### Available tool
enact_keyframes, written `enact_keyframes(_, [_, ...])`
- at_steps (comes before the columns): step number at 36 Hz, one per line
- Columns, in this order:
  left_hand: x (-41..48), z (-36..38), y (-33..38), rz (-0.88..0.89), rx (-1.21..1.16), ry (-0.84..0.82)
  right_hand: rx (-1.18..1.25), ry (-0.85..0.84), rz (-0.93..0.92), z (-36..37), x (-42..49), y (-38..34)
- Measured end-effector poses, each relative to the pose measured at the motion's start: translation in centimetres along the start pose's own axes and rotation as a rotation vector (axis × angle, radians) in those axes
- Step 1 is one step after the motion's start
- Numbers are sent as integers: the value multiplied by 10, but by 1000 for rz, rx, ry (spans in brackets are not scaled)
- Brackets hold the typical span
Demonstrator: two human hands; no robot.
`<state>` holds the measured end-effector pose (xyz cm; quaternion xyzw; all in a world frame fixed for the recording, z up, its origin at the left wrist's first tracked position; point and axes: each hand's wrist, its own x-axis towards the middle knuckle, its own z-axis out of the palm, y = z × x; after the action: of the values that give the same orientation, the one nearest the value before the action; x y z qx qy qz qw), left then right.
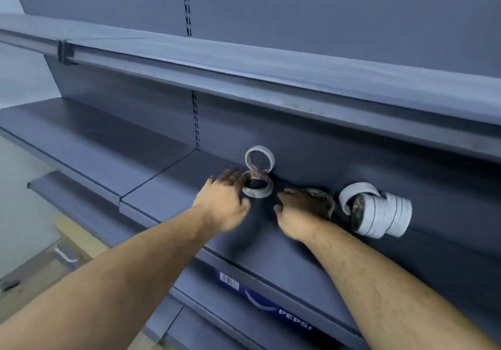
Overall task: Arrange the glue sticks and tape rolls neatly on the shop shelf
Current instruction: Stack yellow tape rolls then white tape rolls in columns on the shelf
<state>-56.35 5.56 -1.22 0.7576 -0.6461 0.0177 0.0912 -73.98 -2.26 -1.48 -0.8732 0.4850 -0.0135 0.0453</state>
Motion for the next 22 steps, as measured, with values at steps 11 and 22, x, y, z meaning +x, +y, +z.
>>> enact_keyframes(11, [81, 25, -27, 276, -76, -194, -33, 100, 235, -7, 31, -12])
enact_keyframes(22, [109, 29, -66, 419, 51, -126, -18, 53, 333, 8, 55, -46])
